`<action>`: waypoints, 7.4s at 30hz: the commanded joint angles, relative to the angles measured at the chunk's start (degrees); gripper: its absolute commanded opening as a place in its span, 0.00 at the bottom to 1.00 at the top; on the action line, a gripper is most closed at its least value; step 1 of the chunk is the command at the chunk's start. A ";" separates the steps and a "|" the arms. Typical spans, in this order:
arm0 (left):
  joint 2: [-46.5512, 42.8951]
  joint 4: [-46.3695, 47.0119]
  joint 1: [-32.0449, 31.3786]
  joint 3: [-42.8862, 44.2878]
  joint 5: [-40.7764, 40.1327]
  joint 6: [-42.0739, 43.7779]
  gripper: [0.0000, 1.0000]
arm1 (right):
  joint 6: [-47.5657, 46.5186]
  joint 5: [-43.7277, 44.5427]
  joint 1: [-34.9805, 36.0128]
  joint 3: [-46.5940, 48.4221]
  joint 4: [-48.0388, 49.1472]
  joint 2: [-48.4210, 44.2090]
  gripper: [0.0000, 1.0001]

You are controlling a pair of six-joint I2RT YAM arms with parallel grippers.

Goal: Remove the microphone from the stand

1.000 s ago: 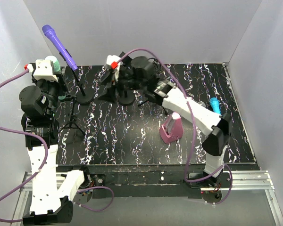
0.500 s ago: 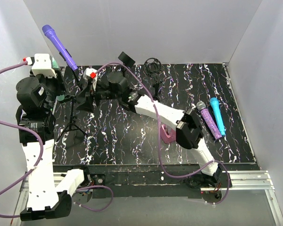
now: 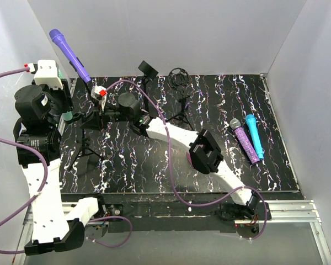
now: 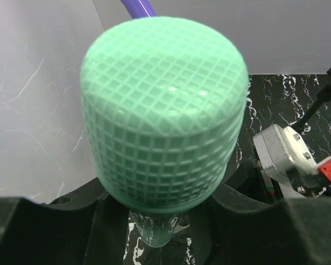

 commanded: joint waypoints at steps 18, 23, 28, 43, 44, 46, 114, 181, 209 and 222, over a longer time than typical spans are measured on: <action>-2.70 2.45 0.76 -2.63 19.59 4.86 0.00 | -29.17 10.06 0.79 -25.60 1.17 -25.37 0.01; -1.03 2.54 0.76 -2.36 23.63 7.75 0.00 | -34.27 11.99 0.88 -29.22 -5.77 -29.07 0.01; 1.60 2.80 0.76 0.62 25.31 10.22 0.00 | -36.13 14.45 0.79 -25.54 -16.93 -28.81 0.01; 7.58 7.19 0.76 9.40 34.00 4.53 0.00 | -34.90 14.90 -1.05 -25.08 -29.44 -26.61 0.01; 8.02 8.07 0.76 10.37 34.97 2.77 0.00 | -34.37 14.90 -1.23 -25.52 -28.83 -26.70 0.01; 8.81 10.00 0.76 12.39 36.12 -2.67 0.00 | -33.93 14.90 -1.40 -25.79 -28.38 -26.61 0.01; -1.28 10.63 0.50 6.96 45.44 -22.03 0.98 | -20.54 20.53 -8.07 -6.44 -36.28 -40.92 0.01; 12.76 -10.64 0.76 5.55 26.45 -2.18 0.98 | -36.83 13.95 -55.63 -53.22 -71.28 -63.69 0.80; 30.35 -49.03 0.76 27.96 42.19 43.76 0.98 | -29.01 -8.92 -42.89 -47.50 -47.72 -63.44 0.76; 29.57 -49.14 -3.01 27.00 40.08 54.87 0.96 | -28.22 -9.80 -40.25 -47.85 -47.37 -62.91 0.75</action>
